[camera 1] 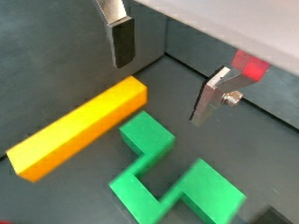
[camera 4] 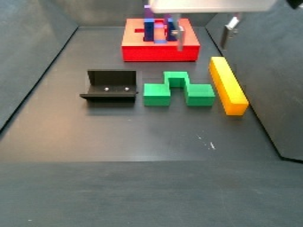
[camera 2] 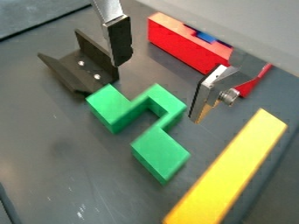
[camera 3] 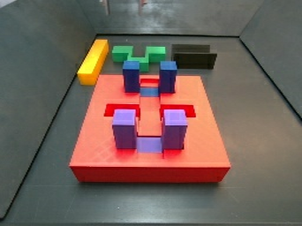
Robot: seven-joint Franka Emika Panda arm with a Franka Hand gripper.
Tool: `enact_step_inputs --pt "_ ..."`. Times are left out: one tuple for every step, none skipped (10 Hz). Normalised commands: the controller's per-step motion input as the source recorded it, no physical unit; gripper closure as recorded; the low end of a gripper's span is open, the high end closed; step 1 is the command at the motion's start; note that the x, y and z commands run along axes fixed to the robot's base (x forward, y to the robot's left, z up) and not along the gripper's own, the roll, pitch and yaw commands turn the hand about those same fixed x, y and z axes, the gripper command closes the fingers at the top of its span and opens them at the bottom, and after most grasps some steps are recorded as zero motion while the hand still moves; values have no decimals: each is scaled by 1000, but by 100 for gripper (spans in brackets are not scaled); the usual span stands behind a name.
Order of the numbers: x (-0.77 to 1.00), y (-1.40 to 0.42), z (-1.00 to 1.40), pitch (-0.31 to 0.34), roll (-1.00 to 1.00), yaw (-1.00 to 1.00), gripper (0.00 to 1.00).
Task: Pick up the yellow object. Move up. Move to above the board. Insert the yellow object.
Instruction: Pick up the yellow object.
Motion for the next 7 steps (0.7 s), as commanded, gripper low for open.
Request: enact_step_inputs --pt "-334 -51 -183 -127 -17 0 0" --pt "-9 -163 -277 0 23 31 0" --pt "-166 -346 -440 0 149 60 0" --pt "-106 -306 -540 0 154 94 0" --pt "-437 -443 -491 0 176 26 0" --pt "-360 -317 -411 0 169 14 0" --pt "-626 -217 -317 -19 97 0 0"
